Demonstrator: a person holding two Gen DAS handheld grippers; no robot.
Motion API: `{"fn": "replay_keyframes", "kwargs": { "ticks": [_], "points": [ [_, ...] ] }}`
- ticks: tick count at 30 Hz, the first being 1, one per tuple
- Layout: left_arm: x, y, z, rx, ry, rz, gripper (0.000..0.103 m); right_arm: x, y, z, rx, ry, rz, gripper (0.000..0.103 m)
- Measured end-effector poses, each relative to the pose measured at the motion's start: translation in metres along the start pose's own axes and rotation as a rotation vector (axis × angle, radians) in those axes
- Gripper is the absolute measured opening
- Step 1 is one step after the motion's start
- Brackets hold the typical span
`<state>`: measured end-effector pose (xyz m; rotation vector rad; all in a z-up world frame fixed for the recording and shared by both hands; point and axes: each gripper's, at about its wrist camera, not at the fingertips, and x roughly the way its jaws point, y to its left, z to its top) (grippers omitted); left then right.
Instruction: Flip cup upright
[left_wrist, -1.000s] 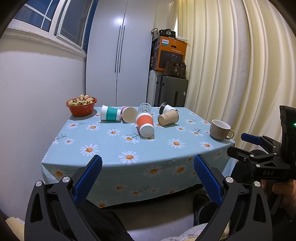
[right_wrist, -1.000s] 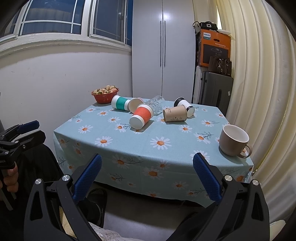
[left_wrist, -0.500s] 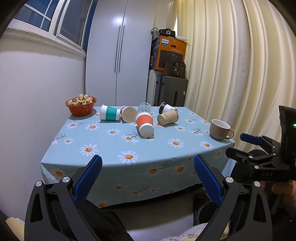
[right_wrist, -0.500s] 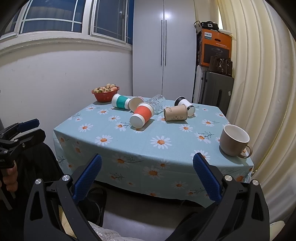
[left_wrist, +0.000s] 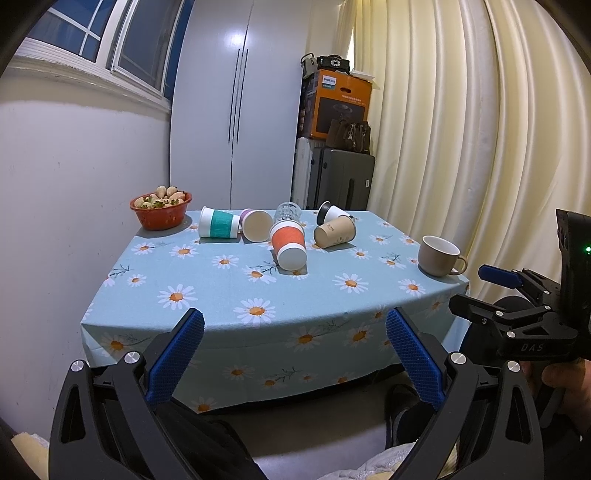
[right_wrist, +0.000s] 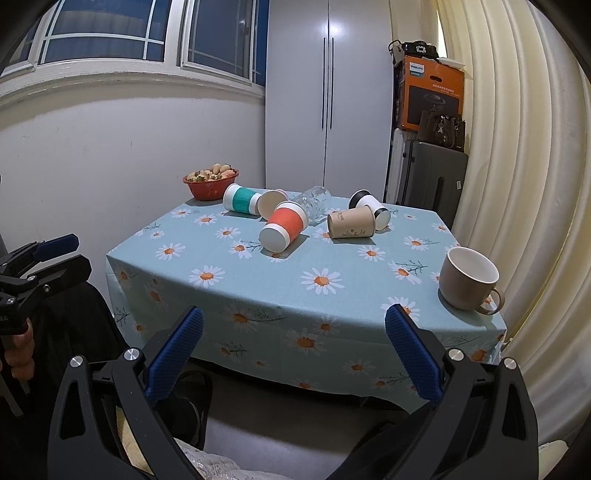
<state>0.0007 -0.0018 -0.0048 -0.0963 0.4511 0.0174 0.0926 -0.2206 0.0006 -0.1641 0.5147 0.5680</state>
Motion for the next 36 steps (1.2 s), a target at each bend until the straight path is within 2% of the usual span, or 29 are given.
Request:
{"fn": "replay_keyframes", "kwargs": {
  "ticks": [10, 13, 15, 20, 23, 29, 36],
  "points": [
    [-0.004, 0.004, -0.001, -0.033, -0.002, -0.008, 0.096, 0.001, -0.003, -0.003, 0.022, 0.001, -0.002, 0.098],
    [-0.001, 0.009, -0.002, -0.098, 0.029, -0.016, 0.096, -0.004, -0.008, -0.001, 0.043, -0.013, 0.013, 0.098],
    [0.002, 0.014, -0.004, -0.145, 0.052, -0.045, 0.096, -0.001, -0.012, 0.002, 0.064, 0.007, 0.029, 0.098],
    [0.020, 0.012, 0.006, -0.139, 0.095, -0.043, 0.096, 0.019, -0.024, 0.017, 0.127, 0.071, 0.094, 0.098],
    [0.047, 0.014, 0.017, -0.138, 0.155, -0.021, 0.096, 0.037, -0.040, 0.035, 0.198, 0.095, 0.142, 0.098],
    [0.113, 0.028, 0.052, -0.164, 0.257, -0.045, 0.096, 0.077, -0.079, 0.068, 0.330, 0.147, 0.222, 0.098],
    [0.201, 0.042, 0.090, -0.200, 0.404, -0.072, 0.096, 0.127, -0.110, 0.098, 0.338, 0.198, 0.264, 0.098]
  ]
}}
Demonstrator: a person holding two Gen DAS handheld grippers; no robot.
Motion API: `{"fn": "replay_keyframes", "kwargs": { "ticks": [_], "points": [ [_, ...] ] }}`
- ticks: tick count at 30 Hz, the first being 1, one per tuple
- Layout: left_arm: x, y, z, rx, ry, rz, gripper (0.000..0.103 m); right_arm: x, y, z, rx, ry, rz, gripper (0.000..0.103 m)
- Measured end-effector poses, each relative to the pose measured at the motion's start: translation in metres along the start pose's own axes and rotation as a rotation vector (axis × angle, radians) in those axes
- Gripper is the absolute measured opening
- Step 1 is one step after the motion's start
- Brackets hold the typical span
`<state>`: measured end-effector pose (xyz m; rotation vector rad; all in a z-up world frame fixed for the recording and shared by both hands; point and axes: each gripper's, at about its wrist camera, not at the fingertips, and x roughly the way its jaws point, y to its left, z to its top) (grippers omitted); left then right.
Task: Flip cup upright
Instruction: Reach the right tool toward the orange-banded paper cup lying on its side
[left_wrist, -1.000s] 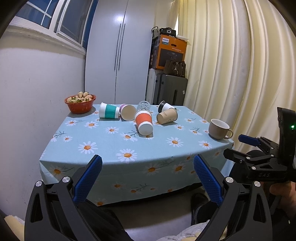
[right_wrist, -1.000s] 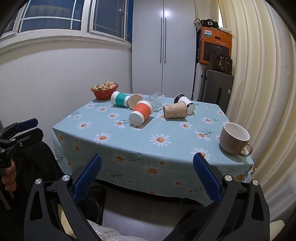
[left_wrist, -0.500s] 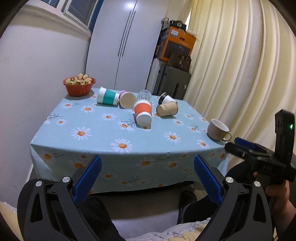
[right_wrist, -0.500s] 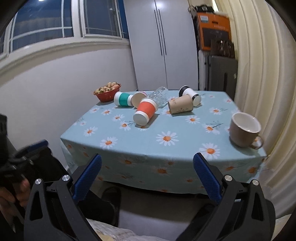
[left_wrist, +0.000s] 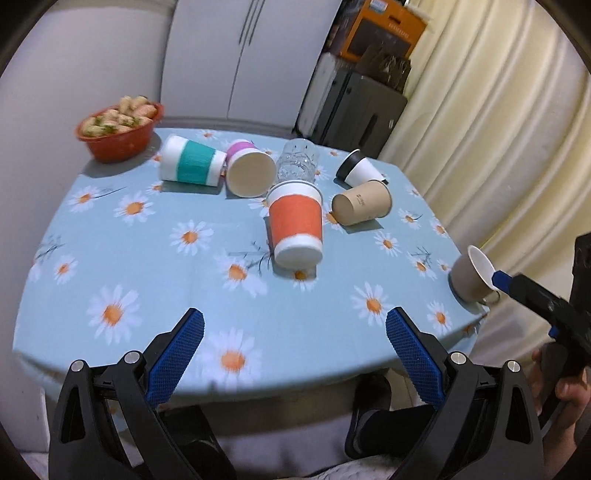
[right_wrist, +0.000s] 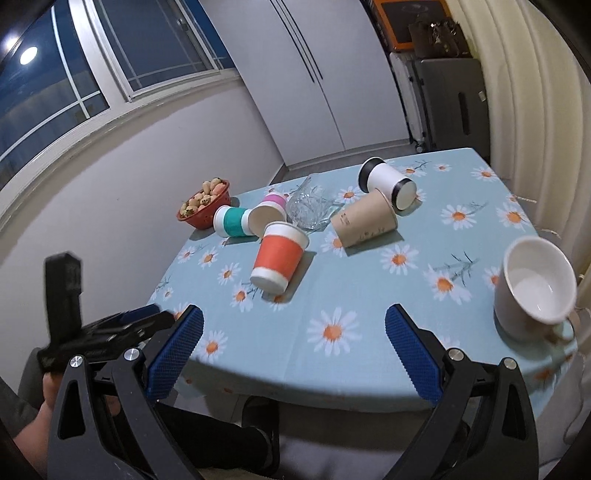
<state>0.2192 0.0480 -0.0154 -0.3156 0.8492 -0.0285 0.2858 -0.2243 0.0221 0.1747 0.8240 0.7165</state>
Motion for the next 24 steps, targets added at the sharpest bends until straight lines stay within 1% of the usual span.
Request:
{"fn": "replay_keyframes", "kwargs": {
  "ticks": [4, 6, 8, 11, 15, 20, 21, 22, 24],
  "points": [
    [0.041, 0.007, 0.037, -0.041, 0.074, -0.022, 0.096, 0.025, -0.010, 0.023, 0.003, 0.055, 0.041, 0.098],
    [0.061, 0.010, 0.050, -0.064, 0.112, -0.029, 0.096, 0.036, -0.012, 0.032, 0.009, 0.071, 0.063, 0.098],
    [0.083, 0.013, 0.062, -0.088, 0.151, -0.020, 0.096, 0.044, -0.015, 0.037, 0.011, 0.087, 0.077, 0.098],
    [0.111, 0.015, 0.077, -0.109, 0.205, -0.045, 0.096, 0.054, -0.023, 0.038, 0.029, 0.109, 0.103, 0.098],
    [0.140, 0.017, 0.091, -0.112, 0.266, -0.036, 0.095, 0.063, -0.032, 0.032, 0.056, 0.161, 0.125, 0.098],
    [0.160, 0.014, 0.101, -0.080, 0.311, -0.011, 0.095, 0.064, -0.042, 0.032, 0.084, 0.178, 0.114, 0.098],
    [0.165, 0.012, 0.102, -0.074, 0.323, -0.007, 0.094, 0.065, -0.044, 0.032, 0.095, 0.184, 0.115, 0.098],
    [0.168, 0.010, 0.103, -0.070, 0.329, -0.004, 0.086, 0.066, -0.046, 0.033, 0.102, 0.188, 0.115, 0.098],
    [0.176, 0.008, 0.104, -0.062, 0.347, 0.004, 0.081, 0.066, -0.048, 0.033, 0.104, 0.190, 0.107, 0.098]
  ]
}}
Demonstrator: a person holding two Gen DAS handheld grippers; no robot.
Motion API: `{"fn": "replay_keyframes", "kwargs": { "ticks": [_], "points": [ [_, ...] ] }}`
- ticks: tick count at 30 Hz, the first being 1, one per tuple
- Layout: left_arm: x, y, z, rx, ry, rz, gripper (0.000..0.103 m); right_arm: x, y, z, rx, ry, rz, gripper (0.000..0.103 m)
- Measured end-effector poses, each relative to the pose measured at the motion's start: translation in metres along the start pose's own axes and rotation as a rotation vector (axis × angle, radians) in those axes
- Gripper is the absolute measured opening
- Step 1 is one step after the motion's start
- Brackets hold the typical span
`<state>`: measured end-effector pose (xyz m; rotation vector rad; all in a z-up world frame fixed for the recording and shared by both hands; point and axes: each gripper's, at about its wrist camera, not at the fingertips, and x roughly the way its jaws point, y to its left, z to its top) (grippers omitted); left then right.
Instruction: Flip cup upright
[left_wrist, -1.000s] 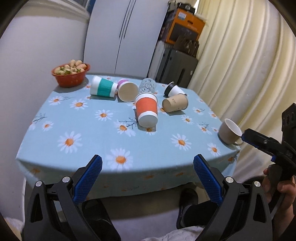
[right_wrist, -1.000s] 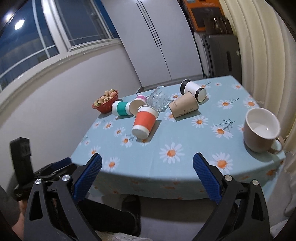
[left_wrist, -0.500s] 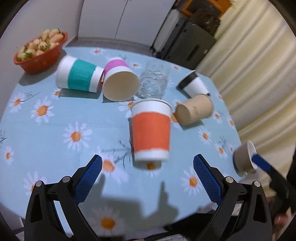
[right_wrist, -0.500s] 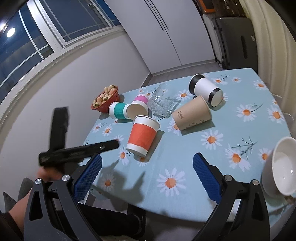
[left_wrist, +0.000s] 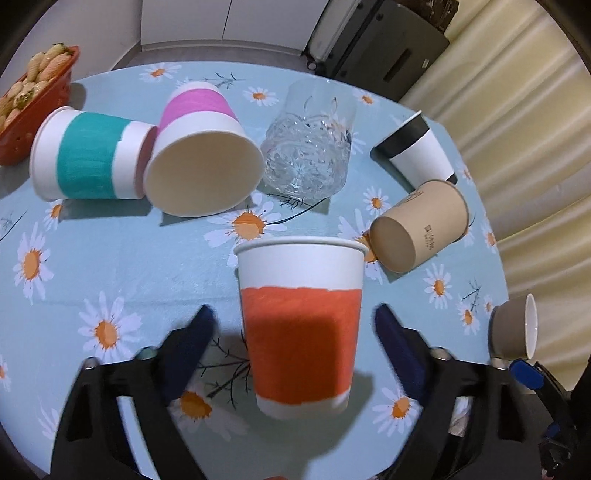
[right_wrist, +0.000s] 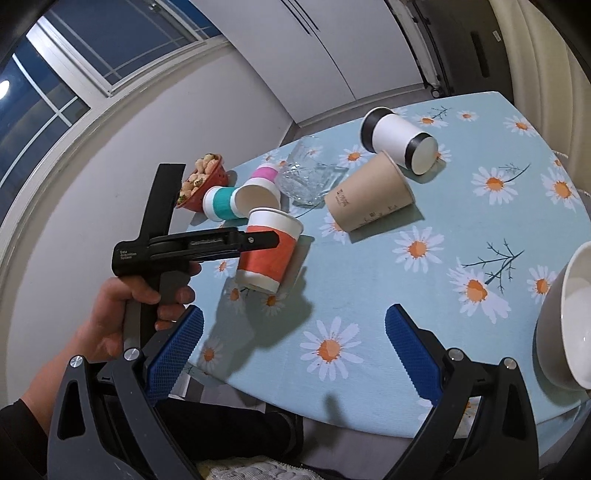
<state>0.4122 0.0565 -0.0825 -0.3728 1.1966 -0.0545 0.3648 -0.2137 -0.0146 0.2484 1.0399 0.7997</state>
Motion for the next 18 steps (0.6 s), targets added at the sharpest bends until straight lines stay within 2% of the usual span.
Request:
{"fn": "replay_keyframes", "kwargs": {
  "ticks": [2, 6, 10, 18],
  "points": [
    [0.004, -0.001, 0.002, 0.003, 0.004, 0.007, 0.079, 0.000, -0.001, 0.000, 0.000, 0.001, -0.006, 0.098],
    [0.013, -0.006, 0.003, 0.013, 0.016, 0.018, 0.065, 0.002, -0.001, -0.001, -0.003, 0.015, -0.012, 0.098],
    [0.010, -0.006, 0.001, 0.010, 0.010, 0.020, 0.065, 0.002, 0.003, -0.003, -0.014, 0.016, -0.019, 0.098],
    [-0.007, 0.001, -0.020, -0.051, 0.016, -0.053, 0.065, 0.001, 0.012, -0.008, -0.036, 0.022, -0.002, 0.098]
  ]
}}
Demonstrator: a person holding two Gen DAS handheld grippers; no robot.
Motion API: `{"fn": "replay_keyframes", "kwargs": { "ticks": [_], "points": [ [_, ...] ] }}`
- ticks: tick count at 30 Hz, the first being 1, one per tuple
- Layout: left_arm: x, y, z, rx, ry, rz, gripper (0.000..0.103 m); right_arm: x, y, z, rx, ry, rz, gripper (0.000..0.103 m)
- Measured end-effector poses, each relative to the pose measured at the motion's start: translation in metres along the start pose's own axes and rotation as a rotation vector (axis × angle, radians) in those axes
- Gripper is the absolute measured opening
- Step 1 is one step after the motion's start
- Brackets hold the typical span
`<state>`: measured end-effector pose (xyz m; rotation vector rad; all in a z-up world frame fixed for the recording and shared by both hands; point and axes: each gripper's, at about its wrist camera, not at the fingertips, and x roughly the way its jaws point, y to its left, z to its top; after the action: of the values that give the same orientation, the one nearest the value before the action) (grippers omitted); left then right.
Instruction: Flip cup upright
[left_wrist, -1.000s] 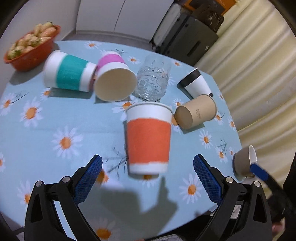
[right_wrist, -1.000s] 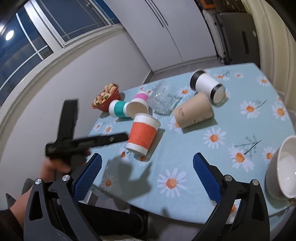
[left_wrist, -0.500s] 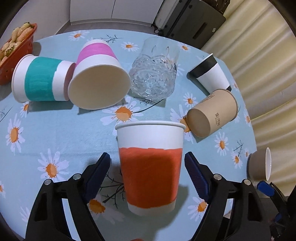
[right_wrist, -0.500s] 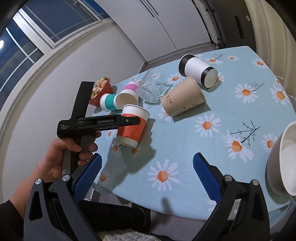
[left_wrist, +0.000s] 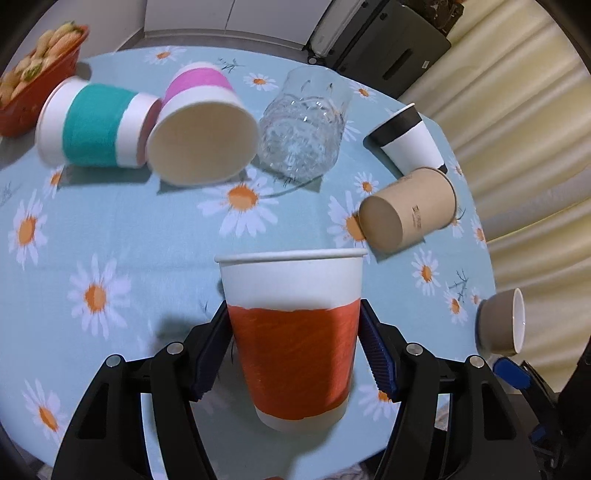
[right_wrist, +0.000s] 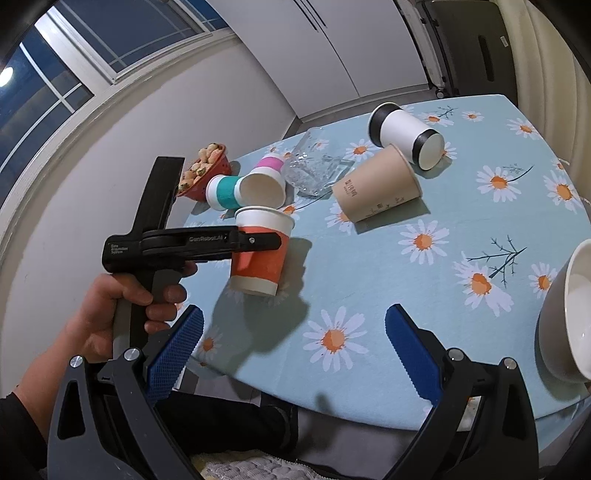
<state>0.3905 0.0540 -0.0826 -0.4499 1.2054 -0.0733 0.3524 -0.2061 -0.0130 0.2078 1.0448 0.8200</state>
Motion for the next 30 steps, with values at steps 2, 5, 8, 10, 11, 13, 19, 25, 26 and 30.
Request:
{"fn": "replay_keyframes", "kwargs": {
  "ticks": [2, 5, 8, 10, 11, 13, 19, 25, 26, 30],
  "points": [
    [-0.003, 0.001, -0.008, -0.004, 0.004, -0.005, 0.065, 0.000, 0.003, -0.002, -0.005, 0.005, 0.003, 0.098],
    [-0.008, 0.006, -0.021, -0.035, 0.012, -0.025, 0.064, 0.001, 0.004, -0.006, -0.005, 0.016, 0.010, 0.098],
    [-0.011, 0.009, -0.034, -0.069, 0.016, -0.060, 0.064, 0.000, 0.007, -0.009, -0.008, 0.019, 0.022, 0.098],
    [-0.012, 0.009, -0.043, -0.083, 0.017, -0.082, 0.065, -0.002, 0.008, -0.010, -0.011, 0.019, 0.030, 0.098],
    [-0.013, 0.010, -0.047, -0.087, 0.018, -0.088, 0.065, -0.002, 0.008, -0.012, -0.009, 0.022, 0.032, 0.098],
    [-0.011, 0.008, -0.055, -0.089, 0.019, -0.101, 0.064, -0.003, 0.007, -0.013, 0.001, 0.026, 0.041, 0.098],
    [-0.004, 0.001, -0.070, -0.093, 0.025, -0.104, 0.065, -0.009, 0.001, -0.017, 0.042, 0.025, 0.076, 0.098],
    [0.000, -0.004, -0.075, -0.086, 0.027, -0.096, 0.065, -0.011, -0.003, -0.018, 0.061, 0.024, 0.074, 0.098],
    [0.000, -0.005, -0.075, -0.092, 0.027, -0.092, 0.065, -0.011, -0.003, -0.018, 0.062, 0.024, 0.072, 0.098],
    [-0.002, -0.007, -0.072, -0.078, 0.016, -0.087, 0.078, -0.009, -0.002, -0.017, 0.061, 0.029, 0.067, 0.098]
  ]
}}
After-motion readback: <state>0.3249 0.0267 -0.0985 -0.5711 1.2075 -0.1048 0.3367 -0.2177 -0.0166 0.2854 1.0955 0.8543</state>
